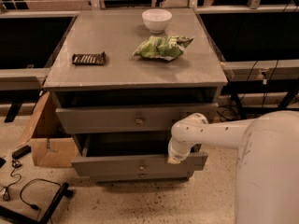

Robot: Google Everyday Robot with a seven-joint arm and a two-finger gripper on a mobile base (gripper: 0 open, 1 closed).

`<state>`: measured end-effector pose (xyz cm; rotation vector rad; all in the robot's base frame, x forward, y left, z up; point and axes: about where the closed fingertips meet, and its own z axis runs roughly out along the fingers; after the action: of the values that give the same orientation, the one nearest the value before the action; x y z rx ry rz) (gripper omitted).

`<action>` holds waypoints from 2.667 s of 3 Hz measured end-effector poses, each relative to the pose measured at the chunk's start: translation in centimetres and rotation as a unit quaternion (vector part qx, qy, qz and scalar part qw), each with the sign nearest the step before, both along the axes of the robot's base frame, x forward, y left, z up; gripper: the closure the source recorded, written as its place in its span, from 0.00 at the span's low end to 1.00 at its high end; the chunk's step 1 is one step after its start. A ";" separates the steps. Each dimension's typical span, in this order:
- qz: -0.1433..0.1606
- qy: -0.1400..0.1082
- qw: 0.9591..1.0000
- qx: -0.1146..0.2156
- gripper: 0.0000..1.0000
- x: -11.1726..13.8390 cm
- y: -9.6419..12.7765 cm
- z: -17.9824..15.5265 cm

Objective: Open middle drawer

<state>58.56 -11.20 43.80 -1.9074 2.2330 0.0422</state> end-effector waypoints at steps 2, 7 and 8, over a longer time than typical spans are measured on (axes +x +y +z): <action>-0.011 0.012 1.000 0.007 1.00 -2.0 -0.7 0.0; -0.034 0.043 0.997 0.050 0.98 -8.0 -1.4 -0.1; -0.034 0.043 0.997 0.050 0.76 -8.0 -1.4 -0.1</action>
Offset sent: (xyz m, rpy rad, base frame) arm -0.4315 -0.1431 -0.0321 0.2484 0.4630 -0.4328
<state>50.60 -12.63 43.75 -1.8097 2.3022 0.2248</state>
